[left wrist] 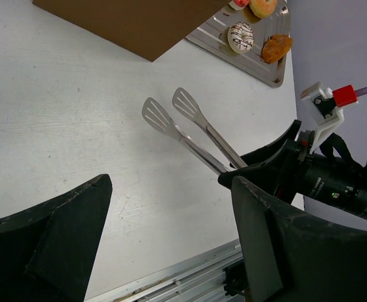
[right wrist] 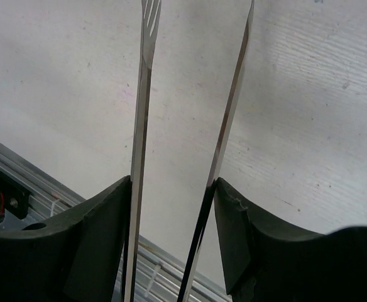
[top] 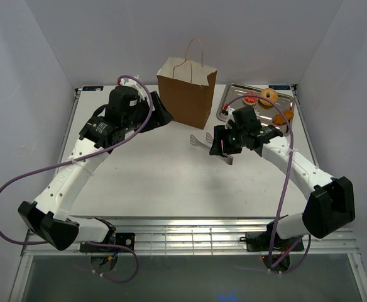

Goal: Place the fake bread into the paper bag

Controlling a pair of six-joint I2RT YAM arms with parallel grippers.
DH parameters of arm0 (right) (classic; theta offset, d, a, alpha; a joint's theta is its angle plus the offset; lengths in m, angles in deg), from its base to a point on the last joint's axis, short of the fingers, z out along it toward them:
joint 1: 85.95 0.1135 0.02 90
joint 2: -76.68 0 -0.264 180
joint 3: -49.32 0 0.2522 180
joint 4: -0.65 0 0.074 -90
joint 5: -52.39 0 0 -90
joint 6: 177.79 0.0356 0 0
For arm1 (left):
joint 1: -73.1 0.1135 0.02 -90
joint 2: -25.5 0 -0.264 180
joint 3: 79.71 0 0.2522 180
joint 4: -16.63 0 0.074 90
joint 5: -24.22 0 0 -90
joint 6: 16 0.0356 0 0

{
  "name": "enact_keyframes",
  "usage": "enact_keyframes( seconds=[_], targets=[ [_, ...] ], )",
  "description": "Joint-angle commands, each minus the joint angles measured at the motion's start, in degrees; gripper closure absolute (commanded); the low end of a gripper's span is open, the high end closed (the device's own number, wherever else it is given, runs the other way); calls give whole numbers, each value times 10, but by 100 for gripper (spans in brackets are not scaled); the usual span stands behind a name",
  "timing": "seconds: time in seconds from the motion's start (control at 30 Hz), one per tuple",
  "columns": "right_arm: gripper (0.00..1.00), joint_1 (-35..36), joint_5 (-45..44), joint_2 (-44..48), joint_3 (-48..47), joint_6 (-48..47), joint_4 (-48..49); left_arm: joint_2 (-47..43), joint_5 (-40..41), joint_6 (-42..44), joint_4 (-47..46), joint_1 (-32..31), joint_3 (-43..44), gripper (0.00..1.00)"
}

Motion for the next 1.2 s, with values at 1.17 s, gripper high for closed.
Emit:
enact_keyframes(
  seconds=[1.17],
  targets=[
    [40,-265,-113,-109,-292,-11,-166,273,-280,-295,-98,150,272,21]
  ],
)
